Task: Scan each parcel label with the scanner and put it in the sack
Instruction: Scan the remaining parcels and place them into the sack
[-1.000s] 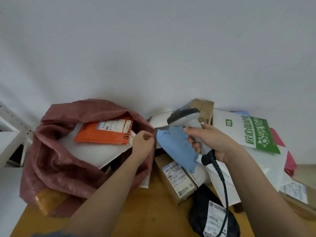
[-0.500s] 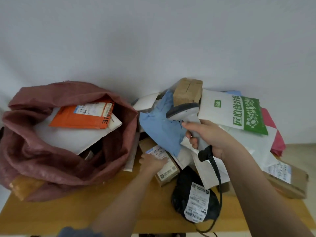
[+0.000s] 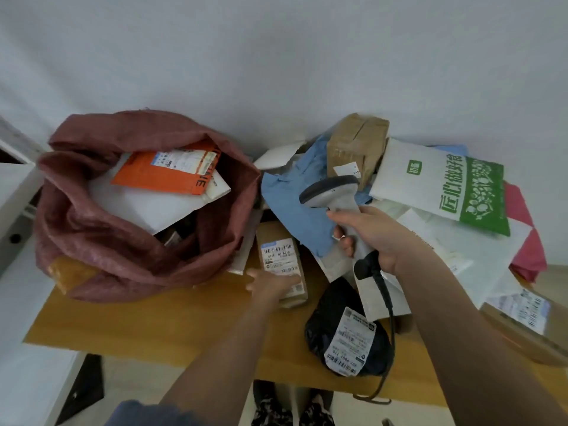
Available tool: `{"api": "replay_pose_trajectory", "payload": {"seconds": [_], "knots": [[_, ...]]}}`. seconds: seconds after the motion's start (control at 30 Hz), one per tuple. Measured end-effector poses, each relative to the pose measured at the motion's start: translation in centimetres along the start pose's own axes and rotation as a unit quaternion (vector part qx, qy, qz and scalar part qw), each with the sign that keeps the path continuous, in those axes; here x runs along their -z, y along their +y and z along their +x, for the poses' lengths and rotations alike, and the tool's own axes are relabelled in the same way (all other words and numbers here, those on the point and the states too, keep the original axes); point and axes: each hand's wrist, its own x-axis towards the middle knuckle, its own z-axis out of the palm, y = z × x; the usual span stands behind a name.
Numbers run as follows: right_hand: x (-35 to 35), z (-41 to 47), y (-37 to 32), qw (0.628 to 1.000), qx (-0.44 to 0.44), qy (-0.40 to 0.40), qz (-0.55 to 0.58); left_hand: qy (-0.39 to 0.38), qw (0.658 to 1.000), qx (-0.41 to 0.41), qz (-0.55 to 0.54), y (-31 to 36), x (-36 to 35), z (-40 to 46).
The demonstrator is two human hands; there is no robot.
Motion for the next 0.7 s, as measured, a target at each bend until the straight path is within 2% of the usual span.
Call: {"api": "replay_pose_trajectory", "payload": {"seconds": [0.17, 0.33, 0.43, 0.7], "knots": [[-0.6, -0.9, 0.7, 1.0, 0.004, -0.018, 0.008, -0.061, 0.997, 0.007, 0.053, -2.5, 2.9, 0.5], [-1.4, -1.7, 2.1, 1.0, 0.011, 0.004, -0.007, -0.089, 0.996, 0.015, 0.027, -4.1, 4.9, 0.5], [-2.9, -1.2, 4.3, 0.997, 0.011, 0.016, -0.074, -0.09, 0.996, -0.011, -0.004, -5.0, 5.4, 0.7], [-7.3, 1.8, 13.1, 0.988, 0.042, 0.067, -0.135, -0.107, 0.988, -0.1, -0.053, -8.3, 6.3, 1.4]]}}
